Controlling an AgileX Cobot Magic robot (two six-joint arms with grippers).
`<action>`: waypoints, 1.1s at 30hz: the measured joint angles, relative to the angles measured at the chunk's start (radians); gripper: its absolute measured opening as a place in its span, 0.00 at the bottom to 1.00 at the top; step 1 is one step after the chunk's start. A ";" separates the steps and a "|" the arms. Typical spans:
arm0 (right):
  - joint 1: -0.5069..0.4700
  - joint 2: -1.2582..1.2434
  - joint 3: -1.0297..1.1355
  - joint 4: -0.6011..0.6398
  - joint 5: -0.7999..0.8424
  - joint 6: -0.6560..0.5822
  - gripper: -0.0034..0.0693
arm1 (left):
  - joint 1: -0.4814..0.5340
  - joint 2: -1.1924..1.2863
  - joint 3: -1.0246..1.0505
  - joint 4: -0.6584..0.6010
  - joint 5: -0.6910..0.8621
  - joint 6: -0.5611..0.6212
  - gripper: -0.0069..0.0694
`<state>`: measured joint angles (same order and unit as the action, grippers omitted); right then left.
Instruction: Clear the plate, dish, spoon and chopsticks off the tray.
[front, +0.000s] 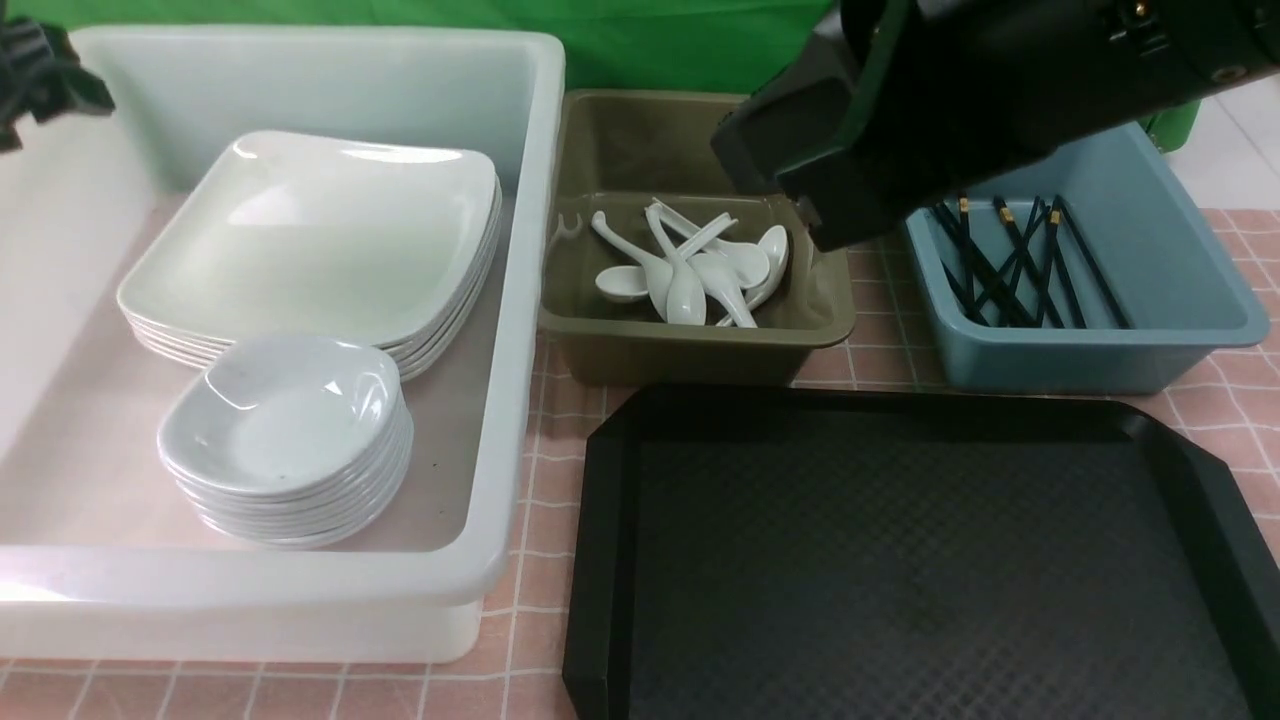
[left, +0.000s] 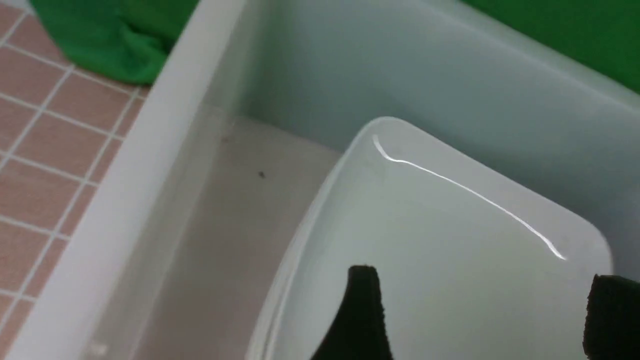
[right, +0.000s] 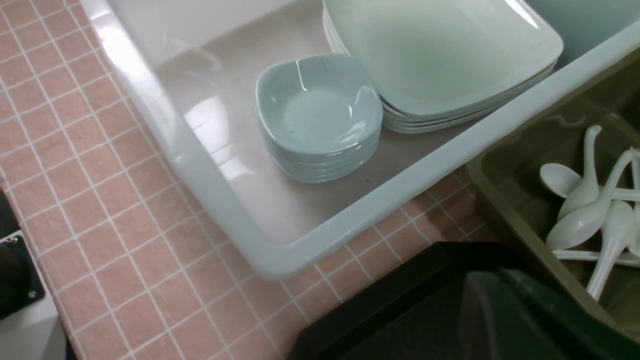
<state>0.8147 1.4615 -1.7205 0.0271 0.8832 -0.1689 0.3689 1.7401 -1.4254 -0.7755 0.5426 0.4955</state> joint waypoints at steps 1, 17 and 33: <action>0.000 0.000 -0.003 -0.002 0.001 0.009 0.09 | -0.001 -0.007 -0.032 0.007 0.079 -0.006 0.73; 0.000 -0.256 -0.091 -0.452 0.050 0.370 0.09 | -0.320 -0.551 -0.152 0.086 0.558 0.055 0.08; 0.000 -0.996 0.908 -0.936 -0.401 0.887 0.09 | -0.392 -1.365 0.490 0.201 0.496 -0.018 0.07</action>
<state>0.8147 0.4651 -0.8125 -0.9086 0.4825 0.7179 -0.0231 0.3754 -0.9357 -0.5749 1.0391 0.4771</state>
